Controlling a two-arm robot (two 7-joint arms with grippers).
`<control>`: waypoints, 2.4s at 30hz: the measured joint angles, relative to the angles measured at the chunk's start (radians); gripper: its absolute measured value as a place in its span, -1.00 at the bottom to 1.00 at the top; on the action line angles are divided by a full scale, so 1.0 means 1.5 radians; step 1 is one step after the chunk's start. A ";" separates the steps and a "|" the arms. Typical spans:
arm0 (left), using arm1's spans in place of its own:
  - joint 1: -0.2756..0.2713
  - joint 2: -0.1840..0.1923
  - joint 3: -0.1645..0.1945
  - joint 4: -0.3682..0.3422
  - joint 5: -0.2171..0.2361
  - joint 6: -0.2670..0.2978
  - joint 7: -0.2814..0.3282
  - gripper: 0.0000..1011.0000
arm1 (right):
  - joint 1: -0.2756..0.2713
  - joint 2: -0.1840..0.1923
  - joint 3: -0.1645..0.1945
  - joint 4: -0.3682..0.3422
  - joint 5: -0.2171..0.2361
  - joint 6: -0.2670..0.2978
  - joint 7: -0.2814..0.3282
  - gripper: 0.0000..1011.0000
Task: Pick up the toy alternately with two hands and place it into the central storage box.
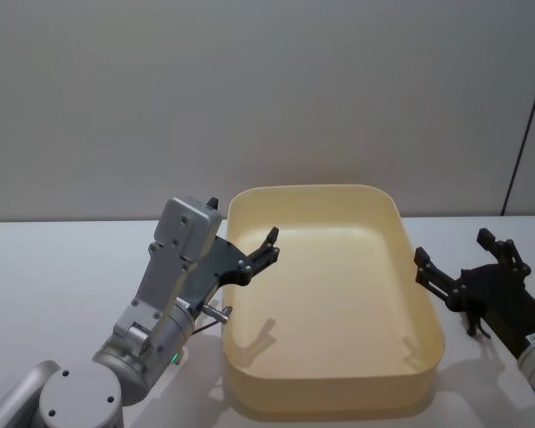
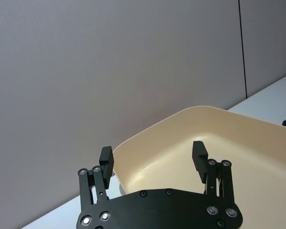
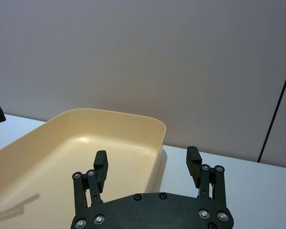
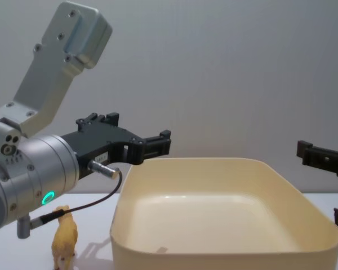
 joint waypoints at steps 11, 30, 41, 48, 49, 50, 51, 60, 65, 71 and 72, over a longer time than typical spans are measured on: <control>0.000 0.000 0.000 0.000 0.000 0.000 0.000 0.98 | 0.000 0.000 0.000 0.000 0.000 0.000 0.000 0.98; 0.000 0.000 0.000 0.000 0.000 0.000 0.000 0.98 | -0.042 0.046 0.031 -0.024 0.033 0.015 -0.009 0.98; 0.000 0.000 0.000 0.000 0.000 0.000 0.000 0.98 | -0.108 0.087 0.057 -0.063 0.071 0.044 -0.029 0.98; 0.000 0.000 0.000 0.000 0.000 0.000 0.000 0.98 | -0.130 0.092 0.060 -0.071 0.080 0.057 -0.039 0.98; 0.000 0.000 0.000 0.000 0.000 0.000 0.000 0.98 | -0.133 0.092 0.061 -0.072 0.081 0.058 -0.041 0.98; 0.000 0.000 0.000 0.000 0.000 0.000 0.000 0.98 | -0.136 0.092 0.062 -0.072 0.082 0.060 -0.047 0.98; 0.000 0.000 0.000 0.000 0.000 0.000 0.000 0.98 | -0.139 0.092 0.062 -0.072 0.082 0.061 -0.050 0.98; 0.000 0.000 0.000 0.000 0.000 0.000 0.000 0.98 | -0.158 0.093 0.071 -0.067 0.080 0.068 -0.094 0.98; 0.000 0.000 0.000 0.000 0.000 0.000 0.000 0.98 | -0.166 0.093 0.077 -0.061 0.072 0.071 -0.116 0.98; 0.000 0.000 0.000 0.000 0.000 0.000 0.000 0.98 | -0.162 0.089 0.078 -0.045 0.066 0.081 -0.118 0.98; 0.000 0.000 0.000 0.000 0.000 0.000 0.000 0.98 | -0.160 0.088 0.078 -0.042 0.065 0.082 -0.117 0.98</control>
